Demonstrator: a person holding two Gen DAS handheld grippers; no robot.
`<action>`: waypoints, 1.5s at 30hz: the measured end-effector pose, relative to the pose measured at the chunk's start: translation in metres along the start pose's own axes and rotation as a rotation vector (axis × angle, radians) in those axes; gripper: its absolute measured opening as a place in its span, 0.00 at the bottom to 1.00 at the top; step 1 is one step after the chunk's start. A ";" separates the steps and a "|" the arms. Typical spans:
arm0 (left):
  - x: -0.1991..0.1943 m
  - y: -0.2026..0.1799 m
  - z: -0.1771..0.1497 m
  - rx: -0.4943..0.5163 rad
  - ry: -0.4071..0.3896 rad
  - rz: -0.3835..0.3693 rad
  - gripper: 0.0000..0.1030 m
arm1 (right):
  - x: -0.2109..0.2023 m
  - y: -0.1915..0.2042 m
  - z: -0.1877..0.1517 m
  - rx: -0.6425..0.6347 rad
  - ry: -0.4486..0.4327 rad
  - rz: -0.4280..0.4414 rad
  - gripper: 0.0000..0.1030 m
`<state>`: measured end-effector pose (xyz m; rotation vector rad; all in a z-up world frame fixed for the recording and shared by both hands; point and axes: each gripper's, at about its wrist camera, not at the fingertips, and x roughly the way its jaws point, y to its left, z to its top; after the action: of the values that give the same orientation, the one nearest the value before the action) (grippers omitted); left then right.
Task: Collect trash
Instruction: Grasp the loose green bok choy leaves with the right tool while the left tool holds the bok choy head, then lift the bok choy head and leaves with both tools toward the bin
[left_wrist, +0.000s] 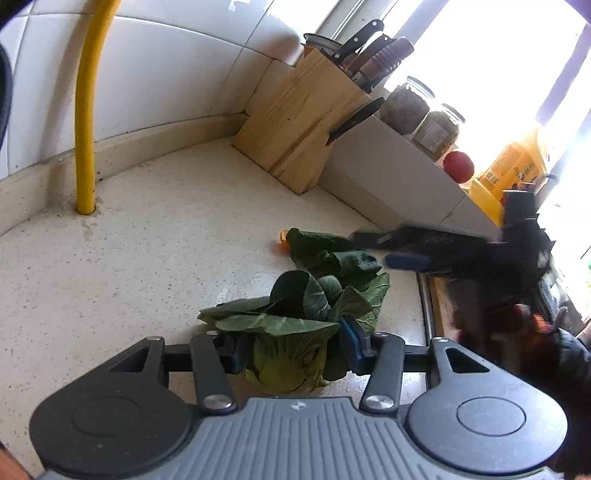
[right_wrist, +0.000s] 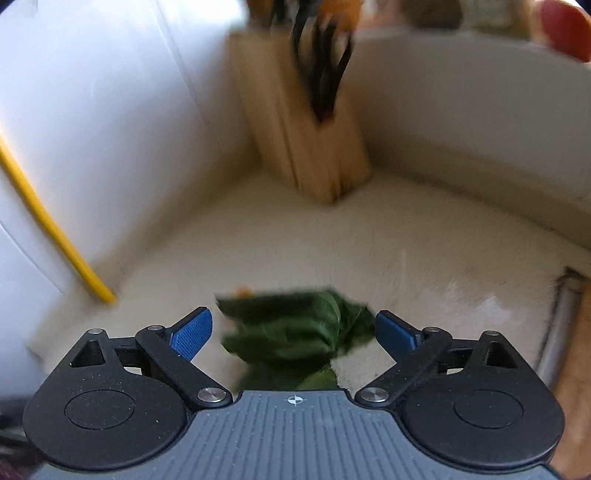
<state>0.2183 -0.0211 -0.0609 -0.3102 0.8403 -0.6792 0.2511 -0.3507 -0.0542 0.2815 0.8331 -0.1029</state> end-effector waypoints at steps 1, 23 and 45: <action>0.003 0.000 0.000 0.004 0.003 0.005 0.45 | 0.012 0.002 -0.002 -0.009 0.024 0.000 0.92; 0.028 0.013 0.017 -0.164 0.040 -0.136 0.44 | -0.028 -0.047 -0.030 0.579 -0.053 0.557 0.09; -0.110 -0.011 -0.014 -0.209 -0.204 0.004 0.44 | -0.073 0.023 -0.032 0.431 -0.002 0.906 0.09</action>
<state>0.1510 0.0439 -0.0007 -0.5567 0.7167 -0.5463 0.1845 -0.3211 -0.0158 1.0372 0.6104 0.5722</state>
